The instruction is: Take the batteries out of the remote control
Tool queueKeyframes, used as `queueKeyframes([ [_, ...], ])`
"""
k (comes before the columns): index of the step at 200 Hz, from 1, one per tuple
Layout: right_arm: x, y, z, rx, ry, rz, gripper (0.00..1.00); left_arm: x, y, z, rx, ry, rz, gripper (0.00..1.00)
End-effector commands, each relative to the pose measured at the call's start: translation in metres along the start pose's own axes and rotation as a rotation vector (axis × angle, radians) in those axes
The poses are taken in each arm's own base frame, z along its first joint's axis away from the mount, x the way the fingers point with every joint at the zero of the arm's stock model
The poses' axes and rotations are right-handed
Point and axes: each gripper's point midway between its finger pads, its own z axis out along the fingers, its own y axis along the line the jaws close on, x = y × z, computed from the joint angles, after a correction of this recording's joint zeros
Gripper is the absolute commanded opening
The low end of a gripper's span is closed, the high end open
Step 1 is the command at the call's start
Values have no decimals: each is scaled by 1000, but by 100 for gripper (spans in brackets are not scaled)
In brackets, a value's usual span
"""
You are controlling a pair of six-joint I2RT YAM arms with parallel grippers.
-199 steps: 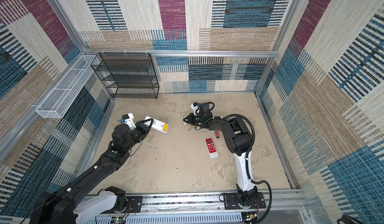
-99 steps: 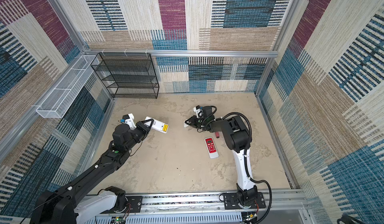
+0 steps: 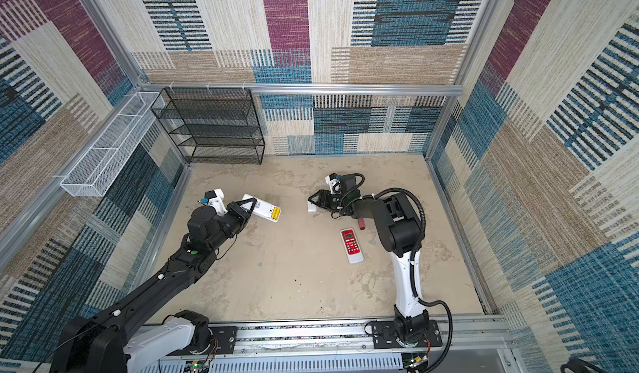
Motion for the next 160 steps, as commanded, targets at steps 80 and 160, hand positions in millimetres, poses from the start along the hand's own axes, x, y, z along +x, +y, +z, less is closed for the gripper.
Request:
queueKeyframes([
  [80, -11, 112, -92, -106, -133, -676, 74, 11, -17, 8, 72, 88, 75, 0],
  [160, 50, 229, -103, -228, -135, -1081, 87, 21, -22, 8, 96, 150, 123, 0],
])
